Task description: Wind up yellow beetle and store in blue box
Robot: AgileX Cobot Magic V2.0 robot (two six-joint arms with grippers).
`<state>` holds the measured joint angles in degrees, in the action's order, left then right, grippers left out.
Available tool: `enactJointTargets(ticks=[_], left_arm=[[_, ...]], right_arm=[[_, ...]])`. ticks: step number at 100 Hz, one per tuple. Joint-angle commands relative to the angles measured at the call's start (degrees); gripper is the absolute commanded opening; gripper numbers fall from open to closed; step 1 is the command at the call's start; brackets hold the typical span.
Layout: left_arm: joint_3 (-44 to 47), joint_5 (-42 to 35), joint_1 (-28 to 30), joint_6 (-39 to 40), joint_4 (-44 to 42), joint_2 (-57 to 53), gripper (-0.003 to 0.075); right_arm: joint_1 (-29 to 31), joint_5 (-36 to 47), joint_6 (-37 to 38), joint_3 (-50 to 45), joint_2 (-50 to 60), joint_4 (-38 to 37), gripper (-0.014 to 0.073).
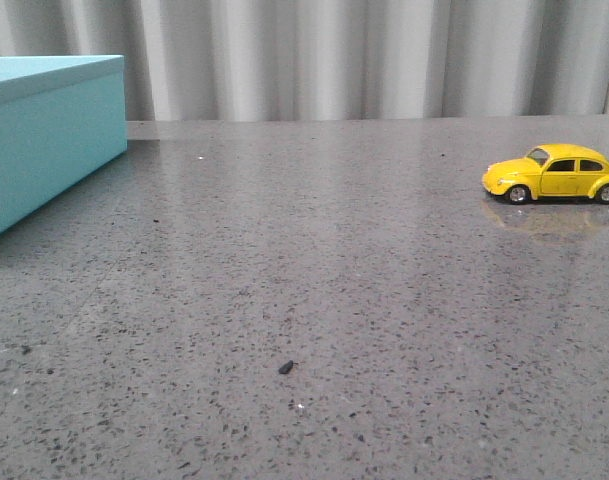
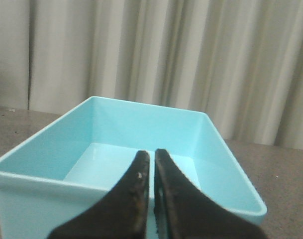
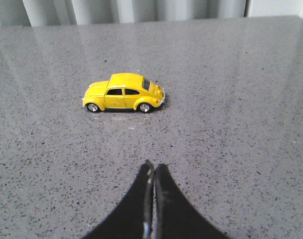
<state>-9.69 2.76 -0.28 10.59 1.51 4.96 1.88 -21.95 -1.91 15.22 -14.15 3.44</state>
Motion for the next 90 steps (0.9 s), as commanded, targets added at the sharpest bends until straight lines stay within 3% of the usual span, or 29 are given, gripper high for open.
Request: enactJointTargets(ticks=[1,15,47,90], left_arm=[[-4.54,-3.49,-0.47,0.70,-0.44,3.21,-0.0021],[-5.77,-5.23,-0.47,0.70,-0.44,5.09,-0.0021],[-5.77,-5.76,-0.47,0.70,-0.44,5.23,-0.0021],[-5.77,-5.76,-0.47,0.70,-0.44,5.23,-0.0021]], right_arm=[[0.18,-0.81,-0.23,6.24,-5.43,0.07,-0.0061],[0.18,-3.39,-0.23,11.95,-11.88,0.07,-0.0061],[-0.12,-3.90,-0.23,15.34,-18.82,0.19,-0.0061],[-3.41,-13.14,-0.23,35.96,-40.29,0.55,-0.0061]])
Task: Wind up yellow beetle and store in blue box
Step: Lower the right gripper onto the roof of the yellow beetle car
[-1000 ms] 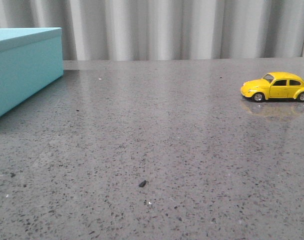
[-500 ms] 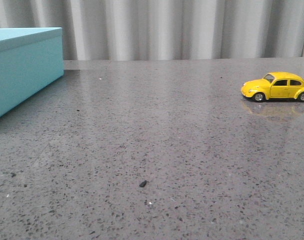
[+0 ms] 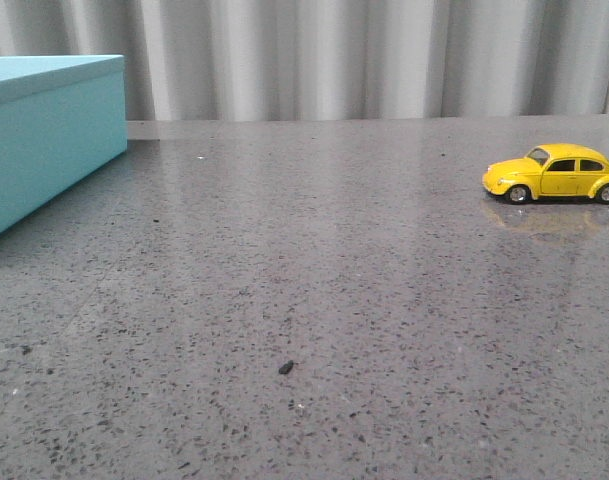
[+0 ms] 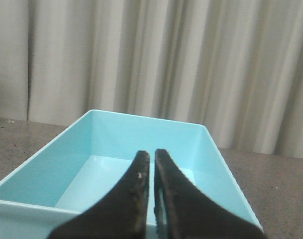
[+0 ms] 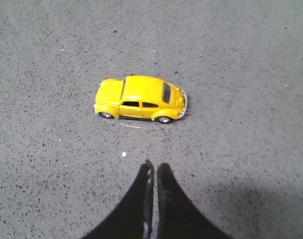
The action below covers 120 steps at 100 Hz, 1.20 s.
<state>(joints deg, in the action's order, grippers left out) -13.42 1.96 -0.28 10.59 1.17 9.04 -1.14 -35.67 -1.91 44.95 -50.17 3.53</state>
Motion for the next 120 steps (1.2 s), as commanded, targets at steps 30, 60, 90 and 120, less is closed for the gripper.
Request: enactJointTargets(ticks=[30,60,90,120], left_arm=[[-2.04,-4.85,-0.47,0.70,-0.10,1.15,-0.0021],[-2.04,-4.85,-0.47,0.70,-0.10,1.15,-0.0021],[-2.04,-4.85,-0.47,0.70,-0.10,1.15,-0.0021],[-2.04,-4.85,-0.47,0.70,-0.10,1.15,-0.0021]], right_arm=[[-0.38,-9.89,-0.23,23.28,-21.68,2.60,-0.0061],[-0.38,-19.76,-0.23,36.40,-35.18,4.40,-0.0061],[-0.38,-23.53,-0.13,42.72,-43.65,5.05,-0.0061],[-0.38,-24.17,-0.13,43.56,-46.77,4.94,-0.0061]])
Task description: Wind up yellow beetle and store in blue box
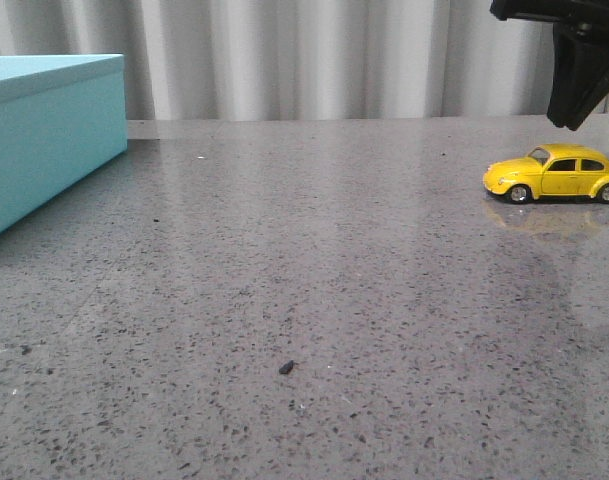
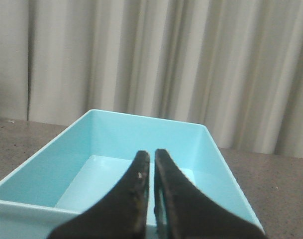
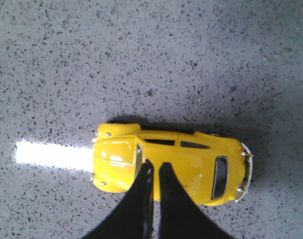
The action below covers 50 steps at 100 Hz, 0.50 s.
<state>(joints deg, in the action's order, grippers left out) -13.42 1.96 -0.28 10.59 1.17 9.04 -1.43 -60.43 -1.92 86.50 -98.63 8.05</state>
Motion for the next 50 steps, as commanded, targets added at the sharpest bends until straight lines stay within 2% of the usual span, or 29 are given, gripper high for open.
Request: enactJointTargets(ticks=[1,50], left_arm=[[-2.04,-4.85,-0.47,0.70,-0.10,1.15,-0.0021],[-2.04,-4.85,-0.47,0.70,-0.10,1.15,-0.0021]], right_arm=[[-0.09,0.59,-0.12,2.01,1.55,0.42,-0.0061],[-0.09,-0.98,-0.12,2.61,-0.73,0.20,-0.0061]])
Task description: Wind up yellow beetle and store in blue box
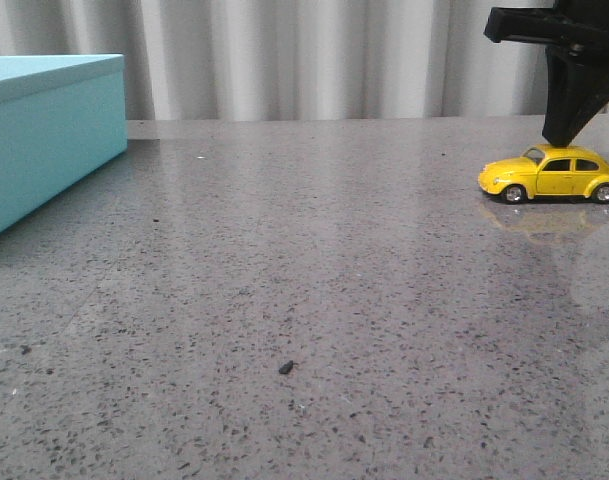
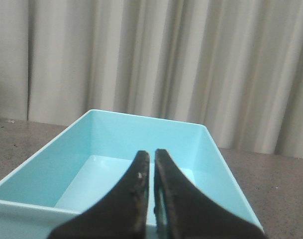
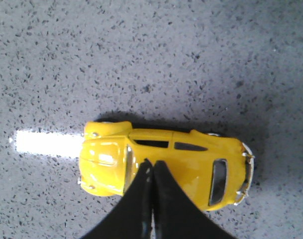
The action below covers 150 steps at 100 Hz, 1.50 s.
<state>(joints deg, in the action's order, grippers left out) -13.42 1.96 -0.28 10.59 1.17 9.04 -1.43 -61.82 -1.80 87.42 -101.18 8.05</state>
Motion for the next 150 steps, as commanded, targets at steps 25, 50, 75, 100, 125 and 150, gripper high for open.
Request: enactJointTargets(ticks=[25,50,75,100,125,150], left_arm=[[-2.04,-4.85,-0.47,0.70,-0.10,1.15,-0.0021],[-2.04,-4.85,-0.47,0.70,-0.10,1.15,-0.0021],[-2.04,-4.85,-0.47,0.70,-0.10,1.15,-0.0021],[-2.04,-4.85,-0.47,0.70,-0.10,1.15,-0.0021],[-2.04,-4.85,-0.47,0.70,-0.10,1.15,-0.0021],[-2.04,-4.85,-0.47,0.70,-0.10,1.15,-0.0021]], right_arm=[[-0.09,-0.09,1.47,1.69,1.81,-3.88,-0.0061],[0.27,-1.07,2.22,1.69,1.81,-7.49,-0.0061],[2.50,-1.85,2.54,1.69,1.81,-8.05,-0.0061],[3.10,-2.47,2.69,1.69,0.66,-10.51,-0.0061],[3.55,-3.22,4.25,1.57,-1.88,-14.36,-0.0061],[4.06,-3.36,5.18,1.57,-1.88,-18.47,-0.0061]])
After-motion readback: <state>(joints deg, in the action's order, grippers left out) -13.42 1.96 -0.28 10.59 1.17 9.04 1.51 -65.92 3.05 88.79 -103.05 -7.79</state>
